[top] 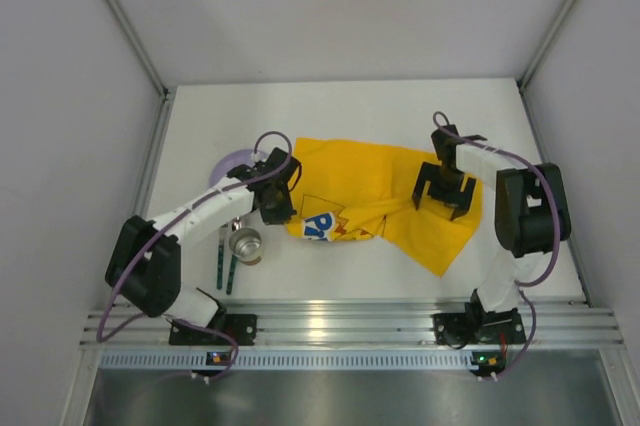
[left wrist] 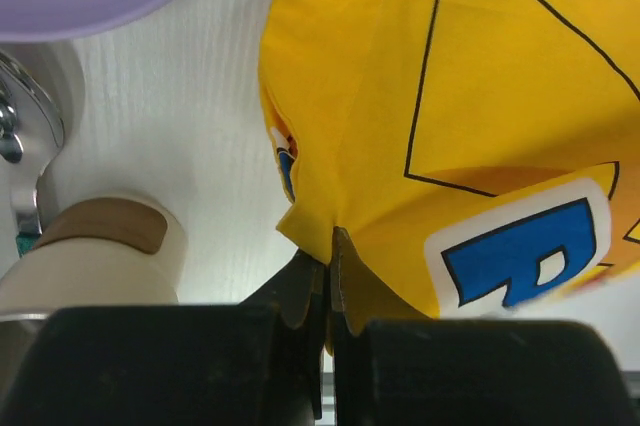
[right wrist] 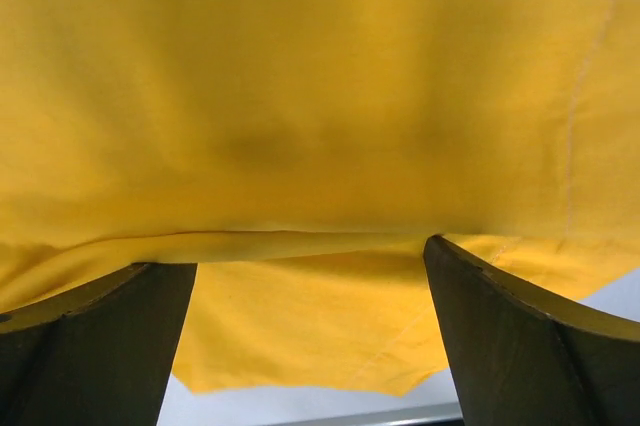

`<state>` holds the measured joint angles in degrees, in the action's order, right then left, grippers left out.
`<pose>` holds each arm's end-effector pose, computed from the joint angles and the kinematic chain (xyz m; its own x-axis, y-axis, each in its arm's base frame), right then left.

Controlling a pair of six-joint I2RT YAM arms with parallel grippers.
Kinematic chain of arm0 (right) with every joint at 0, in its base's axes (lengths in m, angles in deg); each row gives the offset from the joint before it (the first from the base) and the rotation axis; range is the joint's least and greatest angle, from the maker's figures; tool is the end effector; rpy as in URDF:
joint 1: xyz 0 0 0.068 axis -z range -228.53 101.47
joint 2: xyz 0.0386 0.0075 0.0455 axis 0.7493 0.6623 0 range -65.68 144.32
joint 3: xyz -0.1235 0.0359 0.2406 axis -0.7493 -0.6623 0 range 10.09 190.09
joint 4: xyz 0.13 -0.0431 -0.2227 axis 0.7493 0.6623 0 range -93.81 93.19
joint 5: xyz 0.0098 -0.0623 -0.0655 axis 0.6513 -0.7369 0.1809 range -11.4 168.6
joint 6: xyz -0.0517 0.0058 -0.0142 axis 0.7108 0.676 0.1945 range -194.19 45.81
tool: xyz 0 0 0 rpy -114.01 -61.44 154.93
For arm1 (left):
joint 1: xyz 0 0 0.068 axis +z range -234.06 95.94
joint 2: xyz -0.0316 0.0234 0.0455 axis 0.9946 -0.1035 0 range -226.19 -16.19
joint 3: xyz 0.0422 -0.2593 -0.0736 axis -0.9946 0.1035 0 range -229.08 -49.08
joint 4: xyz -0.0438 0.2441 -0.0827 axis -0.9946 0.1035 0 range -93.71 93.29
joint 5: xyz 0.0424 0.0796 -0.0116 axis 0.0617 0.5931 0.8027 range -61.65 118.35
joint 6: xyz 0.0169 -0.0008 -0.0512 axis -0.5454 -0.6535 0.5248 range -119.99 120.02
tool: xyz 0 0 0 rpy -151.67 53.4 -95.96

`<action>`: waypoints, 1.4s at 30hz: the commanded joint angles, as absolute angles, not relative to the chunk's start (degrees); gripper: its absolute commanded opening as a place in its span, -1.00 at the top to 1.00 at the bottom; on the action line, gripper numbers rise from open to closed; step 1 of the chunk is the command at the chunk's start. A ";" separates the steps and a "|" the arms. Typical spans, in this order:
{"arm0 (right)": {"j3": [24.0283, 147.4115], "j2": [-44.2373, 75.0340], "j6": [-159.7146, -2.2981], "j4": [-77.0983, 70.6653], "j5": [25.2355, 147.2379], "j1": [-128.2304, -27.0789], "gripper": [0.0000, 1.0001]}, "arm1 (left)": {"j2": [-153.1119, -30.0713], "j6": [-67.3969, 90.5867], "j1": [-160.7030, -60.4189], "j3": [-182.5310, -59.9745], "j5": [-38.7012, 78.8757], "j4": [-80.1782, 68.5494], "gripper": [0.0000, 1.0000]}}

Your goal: Set the dinner table for one person

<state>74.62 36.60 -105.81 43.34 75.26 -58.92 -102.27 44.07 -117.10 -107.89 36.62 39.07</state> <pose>0.3114 0.0550 0.1598 -0.9260 0.3623 -0.1061 0.3646 0.9312 -0.0027 0.2412 -0.1508 0.2153 -0.9129 -0.2271 -0.3392 -0.1898 0.9718 -0.1399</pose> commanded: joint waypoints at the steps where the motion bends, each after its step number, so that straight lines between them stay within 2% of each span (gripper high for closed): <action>1: 80.65 41.80 -99.60 38.46 67.35 -56.62 -0.93 | -96.17 46.16 -117.11 -105.52 35.74 44.10 1.00; 4: 81.81 40.94 -99.41 39.61 66.82 -56.70 -0.93 | -94.15 45.90 -117.28 -103.85 34.42 44.63 1.00; 8: 75.14 37.60 -99.94 38.47 69.72 -57.40 -0.93 | -94.06 45.63 -117.46 -101.65 31.87 43.40 0.98; 10: 72.07 34.79 -99.07 38.20 70.07 -58.11 -0.93 | -94.67 45.72 -117.63 -100.94 30.64 42.61 0.85; 12: 70.30 32.42 -98.02 38.99 70.33 -58.20 -0.94 | -95.28 45.72 -118.34 -100.85 30.02 42.43 0.48; 13: 69.16 29.88 -96.79 39.60 70.16 -58.28 -0.96 | -95.37 45.81 -118.43 -100.94 29.76 42.61 -0.12; 15: 68.71 26.54 -94.07 41.80 69.55 -58.20 -0.99 | -95.11 46.16 -118.95 -101.29 28.97 42.70 -0.55; 16: 68.97 25.38 -93.62 42.50 68.85 -58.20 -0.99 | -94.85 46.33 -119.13 -101.46 28.88 42.61 -0.96; 20: 73.97 21.77 -94.31 47.50 67.52 -58.28 -0.99 | -93.97 46.51 -119.48 -103.22 30.89 44.10 -0.96; 25: 78.03 15.11 -100.02 51.91 76.56 -62.75 -0.99 | -96.33 43.88 -119.48 -108.58 34.23 43.41 -0.96; 27: 75.84 12.82 -104.48 51.82 78.24 -65.65 -1.00 | -98.70 42.74 -119.48 -112.16 35.11 42.70 -0.96; 31: 62.95 7.62 -111.45 46.57 81.41 -72.60 -1.00 | -107.13 39.57 -119.48 -119.47 36.43 40.59 -0.96; 32: 57.51 6.23 -113.98 43.77 80.89 -72.61 -0.90 | -112.89 37.13 -119.39 -124.27 37.39 40.15 -0.96; 35: 54.84 6.03 -114.88 43.39 79.92 -72.61 -0.80 | -117.77 35.71 -119.04 -128.44 37.49 39.97 -0.96; 42: 51.92 9.28 -115.85 43.30 74.30 -73.75 -0.81 | -126.66 33.85 -116.41 -135.39 35.65 39.62 -0.96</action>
<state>51.71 7.64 -113.68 45.55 77.89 -72.91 -125.85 35.83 -118.06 -132.43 35.73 40.08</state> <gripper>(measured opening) 0.906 0.982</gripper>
